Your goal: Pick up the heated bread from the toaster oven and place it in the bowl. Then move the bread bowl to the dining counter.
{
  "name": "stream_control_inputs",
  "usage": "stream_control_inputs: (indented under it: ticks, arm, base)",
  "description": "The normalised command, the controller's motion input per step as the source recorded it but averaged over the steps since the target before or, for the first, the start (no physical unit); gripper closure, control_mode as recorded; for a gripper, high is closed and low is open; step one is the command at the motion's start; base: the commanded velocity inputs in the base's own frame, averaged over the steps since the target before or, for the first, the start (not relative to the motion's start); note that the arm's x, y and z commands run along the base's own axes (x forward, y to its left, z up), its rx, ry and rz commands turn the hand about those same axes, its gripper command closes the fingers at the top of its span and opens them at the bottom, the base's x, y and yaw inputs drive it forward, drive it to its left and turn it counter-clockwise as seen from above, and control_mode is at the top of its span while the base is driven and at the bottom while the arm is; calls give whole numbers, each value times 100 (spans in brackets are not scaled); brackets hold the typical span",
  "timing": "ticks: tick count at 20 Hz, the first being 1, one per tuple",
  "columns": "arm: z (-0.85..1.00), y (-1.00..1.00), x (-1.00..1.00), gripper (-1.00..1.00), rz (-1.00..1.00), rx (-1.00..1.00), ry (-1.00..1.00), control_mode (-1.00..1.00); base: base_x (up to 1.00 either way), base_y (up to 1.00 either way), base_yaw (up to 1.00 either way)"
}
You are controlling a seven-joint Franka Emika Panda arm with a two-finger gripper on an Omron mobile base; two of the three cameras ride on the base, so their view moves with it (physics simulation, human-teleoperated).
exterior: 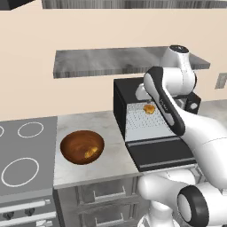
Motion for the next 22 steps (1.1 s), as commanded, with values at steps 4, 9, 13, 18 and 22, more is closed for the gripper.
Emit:
stream_control_inputs:
  ticks: [4,9,13,18,22]
  arm:
    - [-4,-13,-2,-100,0,-2,0,-100]
    - [-23,-52,-17,-100,0,2,-6,-100]
    - [-37,-62,-3,-100,-3,4,-1,-100]
    - [-73,-28,2,-100,0,2,-6,-100]
    - [-67,-1,9,-100,0,1,-14,-100]
  base:
    - [0,0,0]
    - [0,0,0]
    - [0,0,0]
    - [0,0,0]
    - [0,0,0]
